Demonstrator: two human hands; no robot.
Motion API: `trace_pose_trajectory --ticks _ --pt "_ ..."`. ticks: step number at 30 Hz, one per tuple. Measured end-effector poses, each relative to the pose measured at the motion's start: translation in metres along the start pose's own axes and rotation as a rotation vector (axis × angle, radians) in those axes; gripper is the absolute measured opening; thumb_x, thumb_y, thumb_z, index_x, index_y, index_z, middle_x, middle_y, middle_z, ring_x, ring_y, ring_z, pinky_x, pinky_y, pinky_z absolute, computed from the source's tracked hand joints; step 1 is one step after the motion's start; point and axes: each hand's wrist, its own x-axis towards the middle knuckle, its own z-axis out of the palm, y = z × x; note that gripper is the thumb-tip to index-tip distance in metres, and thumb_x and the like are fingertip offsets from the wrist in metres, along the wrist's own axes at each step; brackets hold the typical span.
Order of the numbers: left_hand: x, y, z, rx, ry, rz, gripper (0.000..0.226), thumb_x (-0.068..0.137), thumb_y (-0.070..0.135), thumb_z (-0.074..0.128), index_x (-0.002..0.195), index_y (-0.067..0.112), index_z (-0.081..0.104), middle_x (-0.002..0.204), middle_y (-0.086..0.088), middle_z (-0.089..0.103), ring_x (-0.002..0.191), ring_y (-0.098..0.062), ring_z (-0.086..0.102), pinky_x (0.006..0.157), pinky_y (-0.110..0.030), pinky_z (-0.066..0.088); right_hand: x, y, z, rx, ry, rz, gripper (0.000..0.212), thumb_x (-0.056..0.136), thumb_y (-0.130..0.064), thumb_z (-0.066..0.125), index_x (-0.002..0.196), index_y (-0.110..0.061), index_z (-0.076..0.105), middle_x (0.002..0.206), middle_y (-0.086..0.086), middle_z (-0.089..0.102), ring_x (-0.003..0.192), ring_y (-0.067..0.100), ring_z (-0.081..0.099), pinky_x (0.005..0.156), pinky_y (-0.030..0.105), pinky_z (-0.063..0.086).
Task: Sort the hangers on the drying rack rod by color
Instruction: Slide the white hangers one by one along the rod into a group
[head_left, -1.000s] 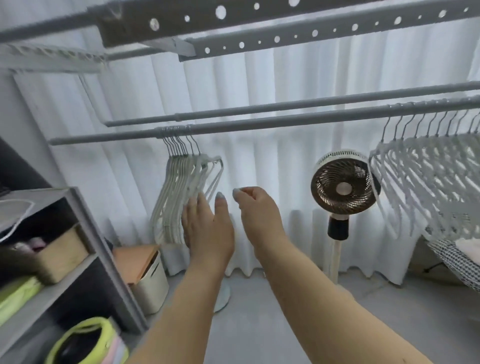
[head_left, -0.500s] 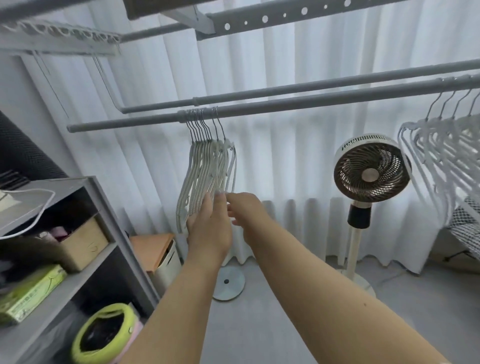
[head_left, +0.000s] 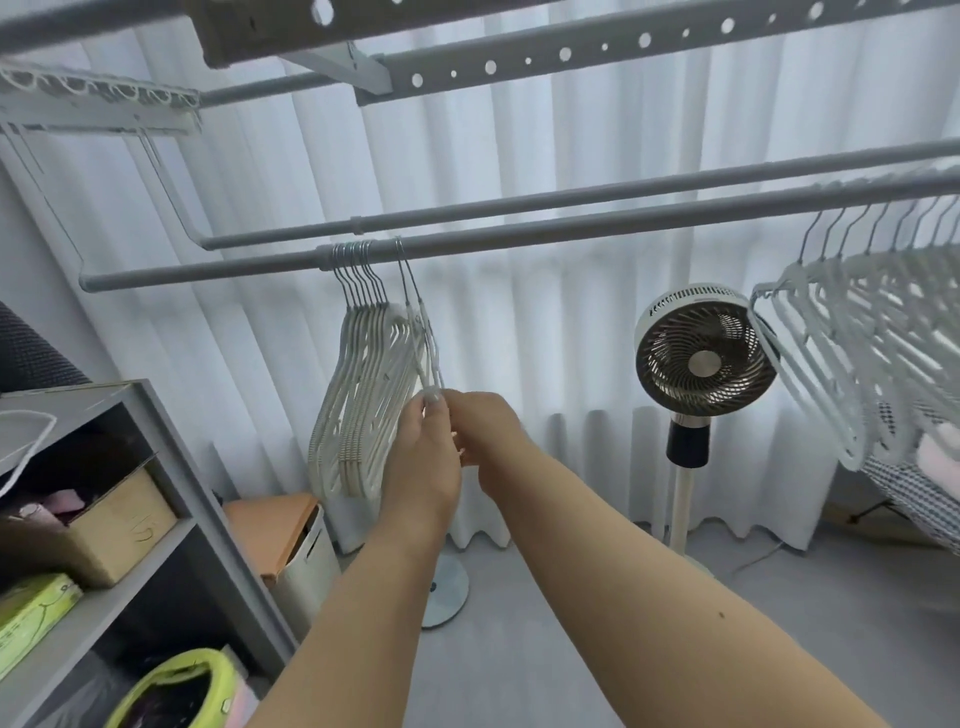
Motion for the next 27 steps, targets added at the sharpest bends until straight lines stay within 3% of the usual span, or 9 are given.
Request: trace_pose_trajectory --ticks 2,6,9,12,15,17,18,22,27 --pt "-0.003 0.003 0.01 -0.017 -0.002 -0.002 0.039 0.104 0.042 0.031 0.132 0.025 0.052 0.099 -0.007 0.066 0.082 -0.017 0.062 0.081 -0.032 0.045 -0.003 -0.001 -0.012 0.043 0.06 -0.007 0.022 0.086 -0.03 0.057 0.079 -0.01 0.064 0.069 0.003 0.058 0.055 0.017 0.05 0.055 0.026 0.04" --pt "-0.008 0.011 0.032 -0.03 0.0 -0.001 0.041 0.102 0.043 0.035 0.138 0.029 0.048 0.104 -0.012 0.065 0.076 -0.023 0.06 0.091 -0.047 0.051 -0.007 0.0 -0.045 0.065 0.179 -0.035 0.025 0.087 -0.031 0.052 0.076 -0.011 0.062 0.065 0.001 0.062 0.062 0.018 0.051 0.07 0.032 0.042" --pt "-0.014 0.019 0.05 -0.034 -0.017 0.016 0.041 0.103 0.04 0.036 0.142 0.032 0.045 0.09 -0.006 0.059 0.065 -0.017 0.055 0.084 -0.043 0.053 -0.016 0.001 -0.071 0.036 0.227 -0.039 0.026 0.088 -0.032 0.05 0.077 -0.012 0.062 0.048 -0.002 0.06 0.057 0.017 0.049 0.066 0.03 0.04" --pt "-0.02 0.024 0.072 -0.015 -0.056 0.04 0.044 0.103 0.037 0.034 0.146 0.03 0.041 0.103 -0.017 0.065 0.064 -0.017 0.056 0.084 -0.043 0.055 -0.023 0.001 -0.096 0.021 0.306 -0.051 0.028 0.087 -0.033 0.05 0.075 -0.011 0.062 0.045 -0.001 0.055 0.053 0.019 0.046 0.061 0.031 0.037" --pt "-0.022 0.028 0.097 -0.008 -0.097 0.07 0.045 0.102 0.036 0.032 0.145 0.032 0.044 0.126 -0.015 0.063 0.085 -0.025 0.065 0.078 -0.037 0.055 -0.03 0.001 -0.121 -0.005 0.4 -0.064 0.029 0.082 -0.037 0.05 0.076 -0.01 0.059 0.06 0.004 0.052 0.059 0.023 0.044 0.064 0.033 0.035" --pt "-0.025 0.031 0.113 -0.003 -0.12 0.08 0.051 0.094 0.042 0.031 0.141 0.034 0.047 0.135 -0.013 0.057 0.12 -0.031 0.057 0.096 -0.046 0.051 -0.036 0.001 -0.138 -0.003 0.45 -0.078 0.028 0.085 -0.036 0.05 0.078 -0.011 0.059 0.065 0.003 0.052 0.063 0.023 0.045 0.064 0.032 0.036" --pt "-0.027 0.033 0.122 0.002 -0.125 0.076 0.056 0.088 0.045 0.029 0.138 0.032 0.05 0.137 -0.014 0.055 0.128 -0.032 0.051 0.101 -0.052 0.047 -0.039 0.001 -0.147 -0.004 0.472 -0.081 0.026 0.087 -0.036 0.049 0.08 -0.012 0.059 0.067 0.002 0.053 0.065 0.023 0.046 0.063 0.031 0.036" --pt "-0.034 0.042 0.154 -0.013 -0.158 0.093 0.055 0.088 0.045 0.028 0.129 0.022 0.057 0.134 -0.02 0.054 0.128 -0.037 0.047 0.103 -0.059 0.043 -0.049 0.001 -0.181 -0.05 0.539 -0.113 0.026 0.091 -0.032 0.044 0.077 -0.013 0.055 0.069 0.002 0.053 0.064 0.021 0.045 0.061 0.031 0.035" --pt "-0.043 0.049 0.187 -0.044 -0.207 0.13 0.053 0.093 0.043 0.029 0.137 0.03 0.054 0.139 0.0 0.058 0.128 -0.027 0.051 0.103 -0.056 0.045 -0.056 -0.003 -0.212 -0.134 0.619 -0.131 0.026 0.094 -0.028 0.04 0.072 -0.017 0.049 0.069 0.0 0.053 0.063 0.018 0.046 0.055 0.031 0.03"
